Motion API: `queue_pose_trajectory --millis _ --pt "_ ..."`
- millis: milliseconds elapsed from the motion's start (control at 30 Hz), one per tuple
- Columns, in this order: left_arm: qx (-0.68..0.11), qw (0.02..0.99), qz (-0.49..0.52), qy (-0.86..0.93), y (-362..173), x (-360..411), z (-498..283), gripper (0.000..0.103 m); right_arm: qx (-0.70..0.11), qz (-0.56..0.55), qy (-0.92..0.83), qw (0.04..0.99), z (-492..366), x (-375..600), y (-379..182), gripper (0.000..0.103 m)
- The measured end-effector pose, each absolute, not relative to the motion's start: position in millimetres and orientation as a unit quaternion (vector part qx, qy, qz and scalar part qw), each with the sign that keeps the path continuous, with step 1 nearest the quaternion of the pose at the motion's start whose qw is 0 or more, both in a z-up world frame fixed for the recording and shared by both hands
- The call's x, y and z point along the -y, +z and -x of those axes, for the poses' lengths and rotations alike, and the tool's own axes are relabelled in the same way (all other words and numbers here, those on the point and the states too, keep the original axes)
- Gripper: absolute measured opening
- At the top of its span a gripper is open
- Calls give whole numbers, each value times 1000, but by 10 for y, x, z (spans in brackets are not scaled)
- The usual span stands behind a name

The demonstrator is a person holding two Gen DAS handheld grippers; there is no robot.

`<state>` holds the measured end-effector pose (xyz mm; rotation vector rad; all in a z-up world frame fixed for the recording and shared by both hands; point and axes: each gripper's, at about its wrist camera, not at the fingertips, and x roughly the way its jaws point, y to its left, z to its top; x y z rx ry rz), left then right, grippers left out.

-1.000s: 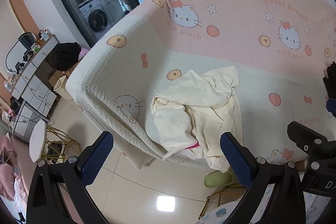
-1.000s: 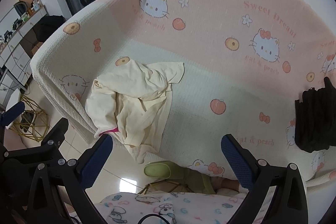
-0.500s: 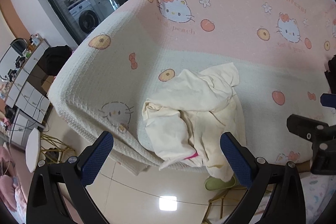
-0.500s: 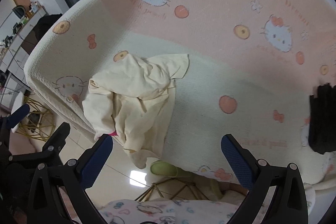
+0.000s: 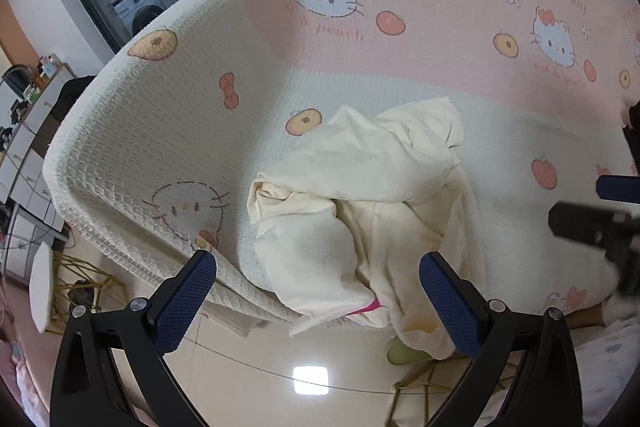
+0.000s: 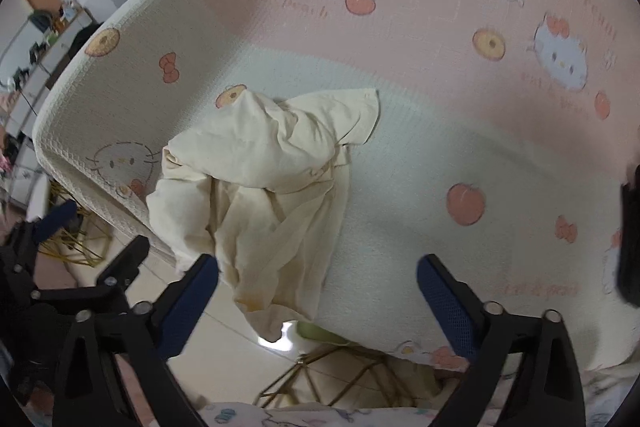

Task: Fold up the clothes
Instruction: 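Move both grippers toward the crumpled cream garment on the sofa, then grasp the cream garment edge with the left gripper while the right gripper grasps another edge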

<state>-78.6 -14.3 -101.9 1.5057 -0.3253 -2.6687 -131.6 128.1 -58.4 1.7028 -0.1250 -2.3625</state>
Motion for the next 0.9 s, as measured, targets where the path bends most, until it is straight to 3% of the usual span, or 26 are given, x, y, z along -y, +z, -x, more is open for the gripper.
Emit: queue_pose_trajectory --millis 100,333,833,867,900 --pt "98 21 -490 -866 -1135 208 815 103 88 -592 -792 122 1347 -1331 -726 80" --pt "50 15 -525 -850 -1448 375 970 103 185 -609 -760 129 1436 -1427 -1027 80" --pt "45 -4 -541 -840 -2014 334 1203 103 285 -624 -713 145 1623 -1324 -1572 80" --pt "46 -2 -537 -842 -2023 335 1206 103 291 -624 -711 141 1635 -1322 -1605 77" --pt "47 3 -532 -845 -2030 339 1204 103 295 -628 -708 133 1648 -1317 -1647 67"
